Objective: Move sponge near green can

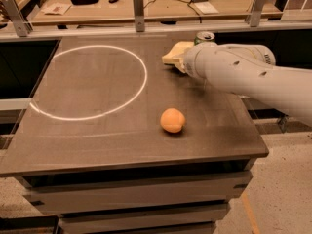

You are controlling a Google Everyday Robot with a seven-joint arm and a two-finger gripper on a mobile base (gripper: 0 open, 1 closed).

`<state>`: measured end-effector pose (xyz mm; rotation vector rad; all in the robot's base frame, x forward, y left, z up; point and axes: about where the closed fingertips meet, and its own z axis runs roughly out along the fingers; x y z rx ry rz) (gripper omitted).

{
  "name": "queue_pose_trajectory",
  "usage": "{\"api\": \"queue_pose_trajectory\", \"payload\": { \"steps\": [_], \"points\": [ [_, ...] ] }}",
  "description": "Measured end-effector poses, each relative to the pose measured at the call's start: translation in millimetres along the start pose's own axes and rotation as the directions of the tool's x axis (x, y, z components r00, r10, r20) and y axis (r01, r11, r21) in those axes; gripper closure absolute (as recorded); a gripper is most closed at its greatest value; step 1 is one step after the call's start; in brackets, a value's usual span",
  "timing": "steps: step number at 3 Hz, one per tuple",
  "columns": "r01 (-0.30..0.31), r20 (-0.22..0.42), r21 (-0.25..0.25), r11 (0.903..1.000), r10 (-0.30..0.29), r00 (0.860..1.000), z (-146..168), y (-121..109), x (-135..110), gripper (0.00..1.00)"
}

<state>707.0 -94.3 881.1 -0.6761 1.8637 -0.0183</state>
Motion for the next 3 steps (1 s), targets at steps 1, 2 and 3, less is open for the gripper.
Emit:
{"api": "queue_pose_trajectory", "payload": {
  "steps": [1, 2, 3],
  "points": [
    [-0.009, 0.011, -0.022, 0.9997, 0.009, 1.000, -4.4, 10.2, -3.2, 0.82],
    [-0.007, 0.008, -0.024, 0.9997, 0.007, 1.000, -2.9, 11.4, -2.2, 0.58],
    [-0.005, 0.004, -0.025, 0.9997, 0.005, 1.000, -1.2, 12.8, -1.1, 0.35]
  ]
}}
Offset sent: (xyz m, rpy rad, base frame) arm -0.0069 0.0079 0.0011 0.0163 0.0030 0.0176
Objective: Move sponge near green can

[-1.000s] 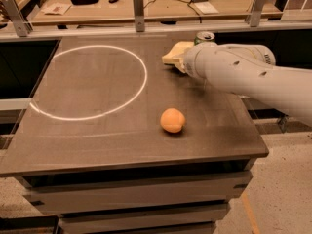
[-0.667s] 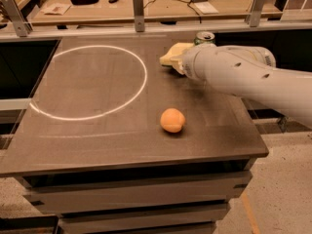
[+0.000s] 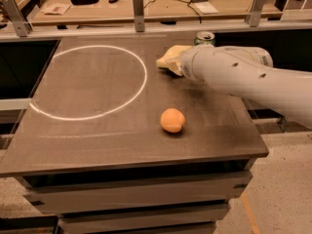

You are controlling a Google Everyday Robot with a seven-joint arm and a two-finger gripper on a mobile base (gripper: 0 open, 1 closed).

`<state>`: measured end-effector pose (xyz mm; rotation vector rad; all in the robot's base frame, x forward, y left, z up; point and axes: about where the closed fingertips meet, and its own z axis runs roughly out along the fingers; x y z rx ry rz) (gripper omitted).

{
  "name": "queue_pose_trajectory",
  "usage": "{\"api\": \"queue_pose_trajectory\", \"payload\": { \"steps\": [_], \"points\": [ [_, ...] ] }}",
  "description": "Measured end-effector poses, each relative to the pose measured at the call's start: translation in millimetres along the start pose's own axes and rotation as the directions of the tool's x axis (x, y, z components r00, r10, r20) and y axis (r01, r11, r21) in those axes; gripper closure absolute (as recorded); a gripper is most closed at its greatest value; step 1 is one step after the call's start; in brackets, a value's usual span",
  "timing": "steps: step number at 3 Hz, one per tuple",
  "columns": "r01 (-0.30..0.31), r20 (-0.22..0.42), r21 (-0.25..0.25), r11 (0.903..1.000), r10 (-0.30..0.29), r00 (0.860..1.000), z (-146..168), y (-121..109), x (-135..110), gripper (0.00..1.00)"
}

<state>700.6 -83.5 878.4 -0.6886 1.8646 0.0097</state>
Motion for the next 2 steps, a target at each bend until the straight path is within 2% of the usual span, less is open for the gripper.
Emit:
{"api": "queue_pose_trajectory", "payload": {
  "steps": [1, 2],
  "points": [
    [0.002, -0.004, -0.001, 1.0000, -0.002, 1.000, 1.6, 1.2, 1.2, 0.12],
    [0.004, -0.008, -0.003, 1.0000, -0.004, 1.000, 3.2, 2.4, 2.4, 0.00]
  ]
}}
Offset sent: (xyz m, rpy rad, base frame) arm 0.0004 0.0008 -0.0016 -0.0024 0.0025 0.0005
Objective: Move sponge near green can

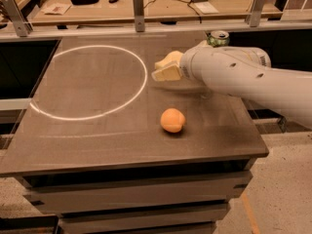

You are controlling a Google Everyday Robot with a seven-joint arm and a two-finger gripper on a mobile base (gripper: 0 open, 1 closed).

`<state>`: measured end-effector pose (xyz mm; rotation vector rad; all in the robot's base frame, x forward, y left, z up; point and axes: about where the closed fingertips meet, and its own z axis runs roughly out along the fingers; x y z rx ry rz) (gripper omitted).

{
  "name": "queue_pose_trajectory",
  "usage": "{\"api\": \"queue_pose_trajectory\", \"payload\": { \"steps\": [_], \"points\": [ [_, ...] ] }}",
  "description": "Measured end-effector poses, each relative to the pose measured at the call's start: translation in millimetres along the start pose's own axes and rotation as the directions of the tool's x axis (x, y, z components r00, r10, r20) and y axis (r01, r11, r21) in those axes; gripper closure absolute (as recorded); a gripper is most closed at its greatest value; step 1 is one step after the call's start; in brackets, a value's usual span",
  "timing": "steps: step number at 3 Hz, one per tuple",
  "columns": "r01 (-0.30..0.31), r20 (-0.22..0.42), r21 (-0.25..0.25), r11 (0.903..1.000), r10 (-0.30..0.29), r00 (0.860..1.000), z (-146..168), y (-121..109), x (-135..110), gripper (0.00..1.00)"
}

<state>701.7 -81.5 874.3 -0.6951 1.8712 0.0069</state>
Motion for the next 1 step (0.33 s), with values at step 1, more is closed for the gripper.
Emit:
{"api": "queue_pose_trajectory", "payload": {
  "steps": [1],
  "points": [
    [0.000, 0.000, 0.000, 1.0000, 0.000, 1.000, 0.0, 0.0, 0.0, 0.00]
  ]
}}
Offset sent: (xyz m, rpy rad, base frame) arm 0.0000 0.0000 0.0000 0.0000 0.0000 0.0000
